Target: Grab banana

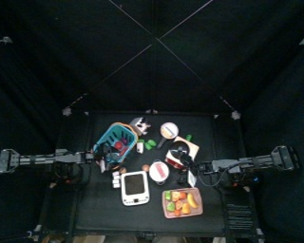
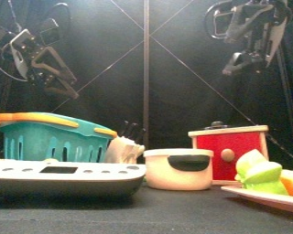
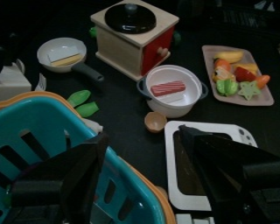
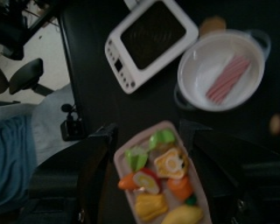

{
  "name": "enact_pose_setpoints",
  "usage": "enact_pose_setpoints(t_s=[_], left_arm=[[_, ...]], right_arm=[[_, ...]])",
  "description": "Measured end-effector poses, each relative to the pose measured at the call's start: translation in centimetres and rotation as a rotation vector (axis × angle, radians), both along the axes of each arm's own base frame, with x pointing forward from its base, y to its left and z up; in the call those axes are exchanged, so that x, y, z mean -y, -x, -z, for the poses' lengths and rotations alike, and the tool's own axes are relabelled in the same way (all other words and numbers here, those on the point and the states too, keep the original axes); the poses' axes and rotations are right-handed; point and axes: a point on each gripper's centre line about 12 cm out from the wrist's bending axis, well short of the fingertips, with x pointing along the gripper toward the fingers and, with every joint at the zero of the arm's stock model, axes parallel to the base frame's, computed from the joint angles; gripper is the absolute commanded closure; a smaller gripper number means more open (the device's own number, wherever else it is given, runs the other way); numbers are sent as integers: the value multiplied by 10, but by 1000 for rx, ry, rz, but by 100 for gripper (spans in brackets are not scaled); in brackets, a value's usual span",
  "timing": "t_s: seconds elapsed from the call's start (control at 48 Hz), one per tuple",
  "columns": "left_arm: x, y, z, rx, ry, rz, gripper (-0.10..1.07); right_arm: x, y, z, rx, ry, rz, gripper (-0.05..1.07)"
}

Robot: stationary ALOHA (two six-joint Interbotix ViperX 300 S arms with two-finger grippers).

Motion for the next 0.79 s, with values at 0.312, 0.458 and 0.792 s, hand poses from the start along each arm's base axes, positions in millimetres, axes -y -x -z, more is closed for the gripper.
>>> enact_pose_setpoints(t_s=[0.312, 0.458, 0.792], left_arm=[[7, -4, 2, 18, -13, 39, -1], [8, -11, -3, 53, -29, 51, -1], [16, -22, 7, 11, -79, 120, -1]], right_arm=[[-31, 13, 32, -345, -327, 35, 11], [-40, 26, 37, -512, -424, 87, 11], [-69, 49, 47, -684, -397, 210, 11]])
